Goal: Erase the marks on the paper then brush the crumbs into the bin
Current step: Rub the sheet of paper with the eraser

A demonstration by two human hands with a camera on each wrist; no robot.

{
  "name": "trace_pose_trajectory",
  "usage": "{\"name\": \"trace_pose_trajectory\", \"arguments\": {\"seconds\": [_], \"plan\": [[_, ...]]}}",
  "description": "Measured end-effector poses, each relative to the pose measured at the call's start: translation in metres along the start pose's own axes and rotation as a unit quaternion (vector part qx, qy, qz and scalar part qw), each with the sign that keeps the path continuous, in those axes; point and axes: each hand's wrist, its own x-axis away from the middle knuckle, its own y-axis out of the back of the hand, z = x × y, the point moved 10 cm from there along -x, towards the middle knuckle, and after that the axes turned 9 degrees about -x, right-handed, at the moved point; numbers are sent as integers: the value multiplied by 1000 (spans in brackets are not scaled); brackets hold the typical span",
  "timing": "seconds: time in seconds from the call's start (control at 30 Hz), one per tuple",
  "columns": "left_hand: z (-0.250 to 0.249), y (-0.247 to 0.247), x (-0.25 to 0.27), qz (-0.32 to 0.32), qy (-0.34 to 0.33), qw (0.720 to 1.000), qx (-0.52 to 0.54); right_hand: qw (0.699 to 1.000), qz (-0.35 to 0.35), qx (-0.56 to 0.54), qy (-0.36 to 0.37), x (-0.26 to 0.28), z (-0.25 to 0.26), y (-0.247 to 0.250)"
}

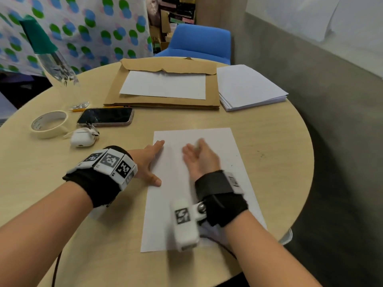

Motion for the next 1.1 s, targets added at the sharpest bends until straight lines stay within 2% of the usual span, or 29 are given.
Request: {"name": "trace_pose_trajectory", "arguments": {"seconds": [0.07,0.13,0.17,0.2,0.23,0.3,0.37,0.47,0.53,0.6,0.67,0.73,0.77,0.8,0.87,0.93,0.97,1.03,1.1], "plan": [[-3,1,1,1,-11,1000,-5,993,-88,-36,75,-14,47,31],[-5,1,2,2,-18,1000,-15,970,-190,31,151,-11,91,59],[-5,1,2,1,-20,1000,-19,960,-211,57,178,-7,105,66],[-5,1,1,1,-21,1000,-20,960,-196,57,192,-2,110,66],[-5,1,1,0,-21,1000,-20,972,-144,44,179,2,105,59],[-4,1,0,1,-22,1000,-17,996,-10,33,79,17,71,37],[-5,1,0,0,-22,1000,-12,994,75,48,-56,37,24,29],[-4,0,-1,-4,-23,1000,-11,964,132,108,-203,67,-24,39],[-4,0,-1,-5,-23,1000,-10,957,137,128,-219,67,-25,48],[-3,0,0,-2,-19,1000,-12,980,94,96,-145,46,8,56],[-4,0,1,0,-16,1000,-19,998,5,63,0,21,67,68],[-5,0,1,1,-17,1000,-20,987,-82,52,130,14,119,80],[-5,0,1,1,-18,1000,-20,984,-91,44,149,13,130,82],[-6,0,1,0,-18,1000,-19,988,-72,32,134,14,129,79],[-6,0,2,2,-18,1000,-16,999,25,17,15,20,95,67],[-5,0,1,4,-17,1000,-16,982,126,65,-126,44,46,58],[-5,0,0,5,-18,1000,-18,966,162,99,-174,57,27,58],[-4,-1,-1,8,-19,1000,-23,940,198,156,-231,78,2,65],[-3,-2,-2,9,-19,999,-28,935,198,178,-234,77,1,73]]}}
